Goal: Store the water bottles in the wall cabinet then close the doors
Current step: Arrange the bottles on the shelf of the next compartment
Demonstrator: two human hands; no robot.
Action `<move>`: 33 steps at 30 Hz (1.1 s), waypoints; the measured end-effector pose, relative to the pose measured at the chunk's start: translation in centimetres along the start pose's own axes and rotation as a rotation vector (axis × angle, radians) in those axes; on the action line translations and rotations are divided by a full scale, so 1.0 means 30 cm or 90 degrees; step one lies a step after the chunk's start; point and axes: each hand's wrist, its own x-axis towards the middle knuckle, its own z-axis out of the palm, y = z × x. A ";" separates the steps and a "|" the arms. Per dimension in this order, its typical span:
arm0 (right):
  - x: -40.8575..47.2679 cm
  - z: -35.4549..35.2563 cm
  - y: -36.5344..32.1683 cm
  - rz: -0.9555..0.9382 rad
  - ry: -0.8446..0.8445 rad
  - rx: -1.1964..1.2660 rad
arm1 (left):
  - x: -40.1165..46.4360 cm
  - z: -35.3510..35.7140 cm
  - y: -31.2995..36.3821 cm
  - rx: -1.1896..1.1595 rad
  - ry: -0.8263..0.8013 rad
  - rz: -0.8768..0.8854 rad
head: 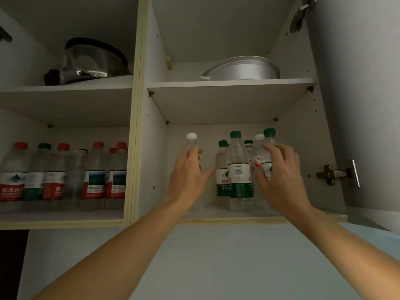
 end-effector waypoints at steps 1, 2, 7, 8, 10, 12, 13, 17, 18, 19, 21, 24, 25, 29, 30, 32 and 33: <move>0.004 0.013 -0.025 -0.020 -0.029 0.014 | 0.005 -0.017 -0.024 0.026 0.017 0.007; 0.006 0.029 -0.047 -0.015 -0.076 0.029 | 0.010 -0.029 -0.047 0.051 0.023 0.001; -0.002 0.118 -0.088 0.155 -0.253 0.075 | 0.012 -0.023 -0.124 0.038 -0.033 -0.105; -0.002 0.132 -0.087 0.175 -0.271 0.081 | 0.012 -0.017 -0.136 0.024 -0.059 -0.115; -0.002 0.153 -0.077 0.209 -0.296 0.091 | 0.016 -0.011 -0.156 0.010 -0.107 -0.128; -0.004 0.168 -0.066 0.225 -0.321 0.082 | 0.026 -0.011 -0.171 0.012 -0.143 -0.114; -0.003 0.175 -0.061 0.222 -0.329 0.079 | 0.036 -0.013 -0.174 0.009 -0.160 -0.099; 0.019 0.206 -0.055 0.198 -0.363 0.147 | 0.090 -0.035 -0.171 -0.053 -0.236 -0.053; 0.027 0.215 -0.058 0.196 -0.380 0.168 | 0.101 -0.041 -0.171 -0.061 -0.256 -0.047; 0.035 0.224 -0.064 0.194 -0.400 0.188 | 0.111 -0.046 -0.171 -0.066 -0.279 -0.044; 0.050 0.244 -0.076 0.194 -0.436 0.211 | 0.122 -0.051 -0.171 -0.082 -0.315 -0.047; 0.072 0.280 -0.086 0.199 -0.473 0.223 | 0.130 -0.050 -0.179 -0.129 -0.318 -0.068; 0.080 0.291 -0.087 0.199 -0.488 0.221 | 0.132 -0.049 -0.184 -0.131 -0.316 -0.073; 0.114 0.335 -0.085 0.199 -0.549 0.201 | 0.132 -0.035 -0.210 -0.099 -0.303 -0.077; 0.122 0.347 -0.086 0.200 -0.562 0.196 | 0.130 -0.029 -0.217 -0.094 -0.296 -0.080; 0.140 0.376 -0.088 0.197 -0.579 0.186 | 0.128 -0.019 -0.228 -0.086 -0.281 -0.092; 0.148 0.391 -0.089 0.199 -0.585 0.179 | 0.130 -0.016 -0.234 -0.076 -0.276 -0.098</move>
